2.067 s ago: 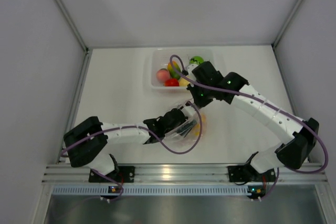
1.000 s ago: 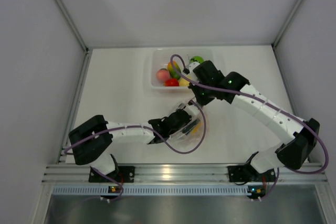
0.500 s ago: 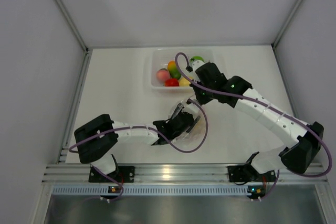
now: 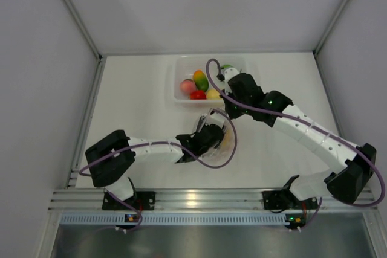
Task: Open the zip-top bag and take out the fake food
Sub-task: Pick up the fake fruit from the zipper food storage bag.
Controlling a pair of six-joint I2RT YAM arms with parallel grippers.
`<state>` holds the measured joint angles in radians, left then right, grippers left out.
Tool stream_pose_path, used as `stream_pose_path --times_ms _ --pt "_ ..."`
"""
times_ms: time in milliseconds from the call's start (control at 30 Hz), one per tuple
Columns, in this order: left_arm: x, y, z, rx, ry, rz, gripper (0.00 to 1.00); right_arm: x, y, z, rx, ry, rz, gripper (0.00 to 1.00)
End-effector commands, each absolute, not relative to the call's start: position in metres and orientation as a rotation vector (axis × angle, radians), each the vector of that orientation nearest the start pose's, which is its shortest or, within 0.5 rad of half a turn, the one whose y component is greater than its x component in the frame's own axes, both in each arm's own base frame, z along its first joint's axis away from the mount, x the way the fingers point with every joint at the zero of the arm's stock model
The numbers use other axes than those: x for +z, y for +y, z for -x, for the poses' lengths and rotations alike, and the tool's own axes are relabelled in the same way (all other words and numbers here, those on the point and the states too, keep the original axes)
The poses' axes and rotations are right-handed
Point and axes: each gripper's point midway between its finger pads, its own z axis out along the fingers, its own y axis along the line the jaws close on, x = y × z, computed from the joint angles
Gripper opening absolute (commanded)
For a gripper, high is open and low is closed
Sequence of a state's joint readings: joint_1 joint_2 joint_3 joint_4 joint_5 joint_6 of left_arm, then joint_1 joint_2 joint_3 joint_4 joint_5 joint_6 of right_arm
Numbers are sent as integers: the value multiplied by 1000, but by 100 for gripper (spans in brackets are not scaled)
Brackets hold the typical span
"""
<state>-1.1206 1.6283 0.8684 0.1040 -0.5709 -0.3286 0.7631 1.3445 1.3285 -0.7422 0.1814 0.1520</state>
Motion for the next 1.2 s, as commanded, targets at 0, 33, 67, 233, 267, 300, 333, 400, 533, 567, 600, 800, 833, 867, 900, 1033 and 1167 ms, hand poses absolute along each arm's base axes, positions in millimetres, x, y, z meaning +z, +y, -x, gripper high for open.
stream_pose_path --times_ms 0,33,67,233,267,300,333,400,533,567,600,800,833,867,900,1033,1167 --pt "120 -317 -287 -247 1984 -119 0 215 133 -307 -229 2286 367 0" --pt "120 -318 -286 -254 1984 -115 0 214 131 -308 -236 2289 357 0" --pt "122 -318 -286 -261 1983 -111 0 214 130 -309 -237 2290 346 0" --pt "128 -327 -282 -342 1995 -114 0 207 139 -310 -169 2295 340 0" --pt "131 -332 -282 -361 1994 -121 0 207 142 -311 -149 2294 337 0" --pt "132 -338 -279 -394 2002 -139 0 208 145 -310 -120 2288 341 0" --pt "132 -342 -278 -413 2005 -154 0 208 151 -308 -75 2292 347 0" --pt "133 -348 -276 -444 2002 -190 0 212 154 -310 -67 2276 337 0" --pt "149 -358 -267 -576 1951 -220 0 209 132 -315 -214 2275 298 0" --pt "152 -360 -264 -602 1930 -260 0 207 129 -315 -233 2278 296 0" --pt "155 -364 -260 -636 1909 -299 0 205 124 -317 -253 2279 282 0" --pt "160 -394 -216 -887 1763 -676 0 214 123 -323 -208 2249 267 0" --pt "158 -398 -209 -912 1751 -731 0 218 125 -325 -192 2236 269 0" --pt "155 -399 -207 -905 1736 -780 0 221 127 -325 -181 2227 277 0" --pt "154 -404 -194 -964 1721 -847 0 226 127 -326 -170 2212 270 0" --pt "152 -404 -185 -988 1688 -921 0 237 135 -327 -116 2188 292 0" --pt "158 -403 -180 -994 1627 -976 0 229 139 -327 -130 2236 349 0"
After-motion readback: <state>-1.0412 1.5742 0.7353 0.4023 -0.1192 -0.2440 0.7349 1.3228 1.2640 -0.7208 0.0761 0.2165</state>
